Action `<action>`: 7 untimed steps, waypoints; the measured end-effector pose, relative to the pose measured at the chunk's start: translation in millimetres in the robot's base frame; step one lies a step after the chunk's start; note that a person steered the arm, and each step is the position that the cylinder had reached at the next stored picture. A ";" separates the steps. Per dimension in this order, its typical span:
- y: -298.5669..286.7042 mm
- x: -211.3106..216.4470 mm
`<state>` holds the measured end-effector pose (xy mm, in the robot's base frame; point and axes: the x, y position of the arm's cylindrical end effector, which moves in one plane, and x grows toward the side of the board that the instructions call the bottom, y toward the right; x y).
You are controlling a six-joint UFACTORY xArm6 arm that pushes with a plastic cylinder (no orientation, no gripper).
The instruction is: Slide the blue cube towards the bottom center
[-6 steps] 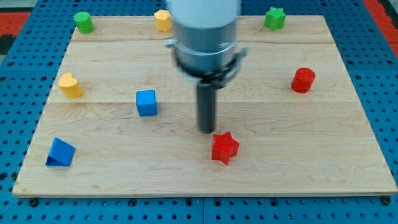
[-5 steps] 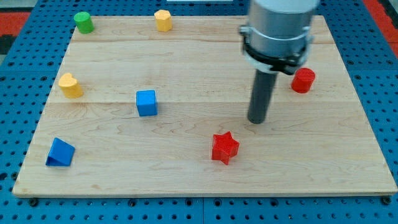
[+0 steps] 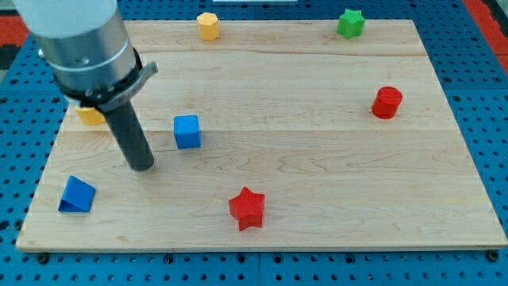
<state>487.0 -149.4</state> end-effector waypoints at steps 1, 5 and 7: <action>82.2 -28.0; 108.3 -64.8; 181.4 -79.8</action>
<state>407.1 32.0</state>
